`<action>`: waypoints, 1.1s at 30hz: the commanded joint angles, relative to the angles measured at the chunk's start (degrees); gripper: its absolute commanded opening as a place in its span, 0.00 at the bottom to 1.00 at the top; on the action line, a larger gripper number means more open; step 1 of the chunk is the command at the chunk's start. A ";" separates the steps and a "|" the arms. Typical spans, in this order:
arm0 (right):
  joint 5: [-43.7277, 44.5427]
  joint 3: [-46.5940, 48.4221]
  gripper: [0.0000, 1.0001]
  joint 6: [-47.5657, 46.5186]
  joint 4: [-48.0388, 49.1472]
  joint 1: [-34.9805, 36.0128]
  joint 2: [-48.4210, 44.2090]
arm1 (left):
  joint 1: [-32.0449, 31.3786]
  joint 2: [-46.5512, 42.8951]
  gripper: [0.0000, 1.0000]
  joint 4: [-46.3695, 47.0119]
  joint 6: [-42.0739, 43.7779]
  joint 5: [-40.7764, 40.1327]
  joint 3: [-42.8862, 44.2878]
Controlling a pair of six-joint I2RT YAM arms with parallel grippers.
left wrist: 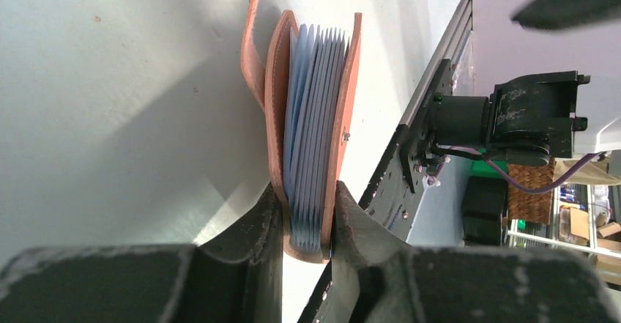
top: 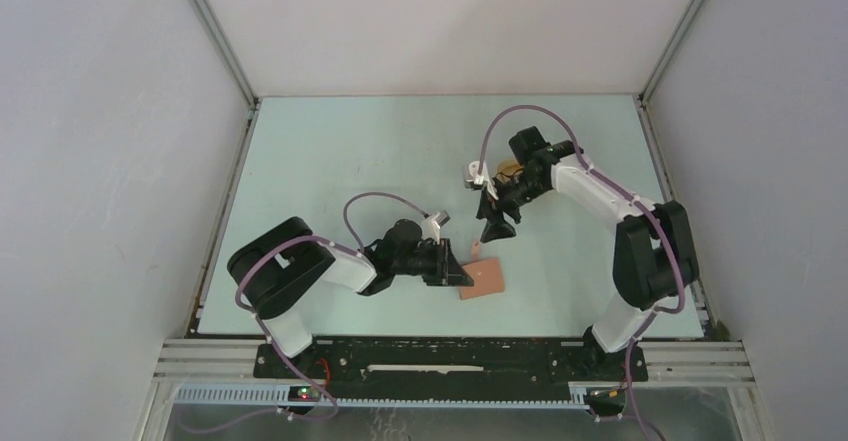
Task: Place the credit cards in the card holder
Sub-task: Close the card holder at the center of the board.
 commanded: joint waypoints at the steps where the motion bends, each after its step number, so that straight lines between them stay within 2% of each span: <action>1: 1.06 5.24 0.68 -2.71 -5.17 -0.19 5.00 | 0.10 2.28 0.00 -5.27 3.25 -2.08 1.10; 6: 3.80 7.60 0.58 -2.96 -6.98 0.70 8.26 | 0.02 2.05 0.00 -4.74 3.43 -2.38 0.73; 17: 6.47 9.70 0.45 -3.68 -7.79 2.28 13.18 | 0.07 2.31 0.00 -3.95 3.34 -1.97 0.45; 33: 8.55 10.98 0.46 -3.51 -7.30 2.90 16.65 | 0.05 2.58 0.00 -3.50 3.43 -1.44 0.60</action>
